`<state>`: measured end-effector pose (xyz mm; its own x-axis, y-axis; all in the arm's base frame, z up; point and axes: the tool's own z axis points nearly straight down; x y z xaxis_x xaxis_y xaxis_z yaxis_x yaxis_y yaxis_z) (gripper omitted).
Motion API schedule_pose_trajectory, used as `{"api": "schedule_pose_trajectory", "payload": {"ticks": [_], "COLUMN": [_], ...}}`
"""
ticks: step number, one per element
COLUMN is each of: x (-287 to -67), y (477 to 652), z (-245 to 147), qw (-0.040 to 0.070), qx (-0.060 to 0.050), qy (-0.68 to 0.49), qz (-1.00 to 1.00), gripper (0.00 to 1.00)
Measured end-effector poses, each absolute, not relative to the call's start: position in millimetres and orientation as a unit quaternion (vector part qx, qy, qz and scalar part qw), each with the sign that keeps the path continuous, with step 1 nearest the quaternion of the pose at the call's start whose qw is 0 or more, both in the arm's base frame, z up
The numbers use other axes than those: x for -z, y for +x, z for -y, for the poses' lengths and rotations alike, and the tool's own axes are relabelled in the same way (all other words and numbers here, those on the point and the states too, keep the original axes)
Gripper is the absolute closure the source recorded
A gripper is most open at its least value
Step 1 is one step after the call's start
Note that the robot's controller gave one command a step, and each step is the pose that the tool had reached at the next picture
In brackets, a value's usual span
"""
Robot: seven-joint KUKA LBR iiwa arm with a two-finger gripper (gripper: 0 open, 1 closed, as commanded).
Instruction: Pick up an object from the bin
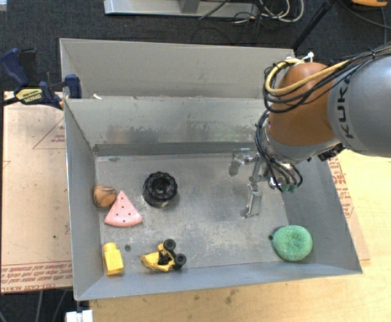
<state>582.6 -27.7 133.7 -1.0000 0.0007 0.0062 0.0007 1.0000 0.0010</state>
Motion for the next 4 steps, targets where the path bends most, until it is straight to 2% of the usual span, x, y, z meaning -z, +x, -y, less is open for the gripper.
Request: {"api": "schedule_pose_trajectory", "payload": {"ticks": [1,2,3,4], "x": [-138,-110,-104,-92], "y": [584.0,615.1,618.0,627.2], "z": [28,-9,-74,-96], "qw": [0.000,-0.006,0.000,-0.002], "qx": [0.000,-0.001,0.000,0.003], "qy": [0.000,-0.022,0.017,0.034], "qz": [1.000,1.000,1.000,0.999], "gripper": [0.00,0.00,0.00,0.00]}}
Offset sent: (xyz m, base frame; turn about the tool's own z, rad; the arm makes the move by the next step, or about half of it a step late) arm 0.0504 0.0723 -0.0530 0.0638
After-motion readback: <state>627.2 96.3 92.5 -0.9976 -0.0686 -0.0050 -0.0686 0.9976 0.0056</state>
